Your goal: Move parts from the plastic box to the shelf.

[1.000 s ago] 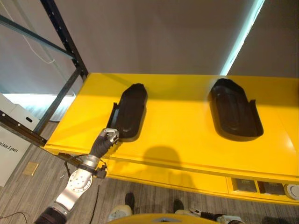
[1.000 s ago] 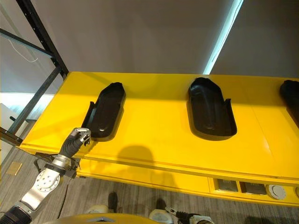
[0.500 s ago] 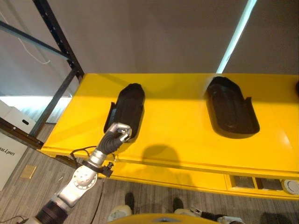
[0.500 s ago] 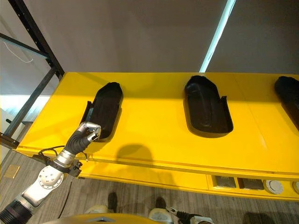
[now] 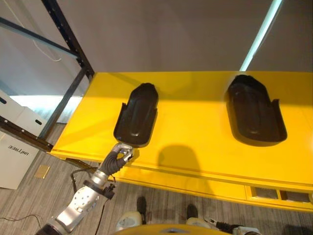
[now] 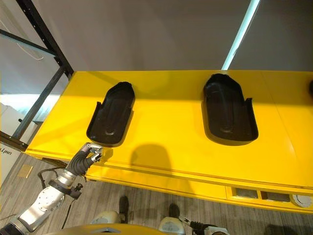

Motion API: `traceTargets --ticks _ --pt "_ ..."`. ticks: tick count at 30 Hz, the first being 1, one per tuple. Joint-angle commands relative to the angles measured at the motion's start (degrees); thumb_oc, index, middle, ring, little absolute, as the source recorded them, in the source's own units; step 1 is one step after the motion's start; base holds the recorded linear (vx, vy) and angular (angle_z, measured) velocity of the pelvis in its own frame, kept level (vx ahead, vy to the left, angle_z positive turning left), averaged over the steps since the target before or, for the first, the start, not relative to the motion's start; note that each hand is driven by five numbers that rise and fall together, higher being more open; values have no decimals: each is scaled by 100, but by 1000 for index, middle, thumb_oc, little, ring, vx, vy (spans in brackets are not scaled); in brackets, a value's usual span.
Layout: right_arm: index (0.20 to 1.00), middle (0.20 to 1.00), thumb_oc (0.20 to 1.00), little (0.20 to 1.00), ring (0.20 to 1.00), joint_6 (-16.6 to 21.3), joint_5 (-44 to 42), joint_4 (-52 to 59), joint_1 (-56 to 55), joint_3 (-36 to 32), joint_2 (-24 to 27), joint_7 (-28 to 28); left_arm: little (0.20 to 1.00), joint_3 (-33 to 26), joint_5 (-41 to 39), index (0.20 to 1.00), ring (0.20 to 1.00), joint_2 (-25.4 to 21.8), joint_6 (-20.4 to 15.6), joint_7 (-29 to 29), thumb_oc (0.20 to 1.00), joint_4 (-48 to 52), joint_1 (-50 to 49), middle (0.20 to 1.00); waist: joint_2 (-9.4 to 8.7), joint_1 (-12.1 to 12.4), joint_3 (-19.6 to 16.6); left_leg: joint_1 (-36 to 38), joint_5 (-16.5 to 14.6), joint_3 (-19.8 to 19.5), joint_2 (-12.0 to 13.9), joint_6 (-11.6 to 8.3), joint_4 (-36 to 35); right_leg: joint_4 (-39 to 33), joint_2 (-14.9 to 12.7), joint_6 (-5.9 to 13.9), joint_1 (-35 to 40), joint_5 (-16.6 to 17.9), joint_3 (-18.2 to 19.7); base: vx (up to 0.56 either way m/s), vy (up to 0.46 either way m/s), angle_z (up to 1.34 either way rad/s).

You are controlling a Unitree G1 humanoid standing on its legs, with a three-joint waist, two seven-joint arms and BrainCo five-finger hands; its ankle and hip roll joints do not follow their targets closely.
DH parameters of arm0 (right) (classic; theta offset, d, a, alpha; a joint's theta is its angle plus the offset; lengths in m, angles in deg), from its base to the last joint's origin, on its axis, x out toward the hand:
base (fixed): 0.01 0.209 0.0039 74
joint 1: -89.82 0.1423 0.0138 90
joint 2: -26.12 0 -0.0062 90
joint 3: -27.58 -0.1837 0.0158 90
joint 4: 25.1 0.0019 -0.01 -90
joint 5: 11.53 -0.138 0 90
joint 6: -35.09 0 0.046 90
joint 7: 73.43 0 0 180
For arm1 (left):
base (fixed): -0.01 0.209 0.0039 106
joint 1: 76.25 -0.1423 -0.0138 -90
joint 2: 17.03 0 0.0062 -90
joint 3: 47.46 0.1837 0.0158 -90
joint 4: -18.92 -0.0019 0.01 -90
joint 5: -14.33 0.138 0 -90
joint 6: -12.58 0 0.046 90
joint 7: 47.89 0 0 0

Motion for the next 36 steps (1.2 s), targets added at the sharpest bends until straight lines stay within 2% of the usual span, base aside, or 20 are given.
traceTargets --ticks 1,8,12,24,29,36 --pt "1000 1000 1000 1000 1000 -27 -20 -330 240 105 -9 23 200 28 11 200 200 -138 -338 175 200 140 259 200 -202 15 265 144 -687 145 10 -68 3 22 0 -159 145 -669 -269 0 0 0" --pt "1000 1000 1000 1000 1000 -48 45 -366 256 98 5 16 200 159 289 200 200 -108 -555 373 200 -29 174 200 -177 23 251 133 -666 142 11 -88 3 22 2 -154 149 -668 -296 0 0 0" --pt "1000 1000 1000 1000 1000 -65 82 -360 229 141 -16 4 200 228 318 200 200 -90 -540 527 200 -148 256 200 -205 -21 244 145 -668 183 29 -92 3 22 18 -152 153 -664 -264 58 -14 -1" --pt "1000 1000 1000 1000 1000 -94 172 -238 164 165 -23 -25 200 237 301 200 200 20 -235 976 200 -408 573 200 -239 -202 422 51 -638 231 77 -99 3 22 74 -175 22 -634 -63 34 -10 -4" --pt "1000 1000 1000 1000 1000 -59 185 -175 166 197 -3 12 200 250 389 200 200 90 -224 1337 200 -538 720 200 -207 -283 572 -38 -608 227 74 -114 3 22 104 -199 -76 -622 5 10 3 -3" --pt "1000 1000 1000 1000 1000 12 329 -115 165 229 2 -3 200 277 403 200 200 165 -182 1473 200 -598 893 200 -216 -362 643 -76 -599 225 79 -117 3 24 123 -201 -140 -600 104 12 -3 0"
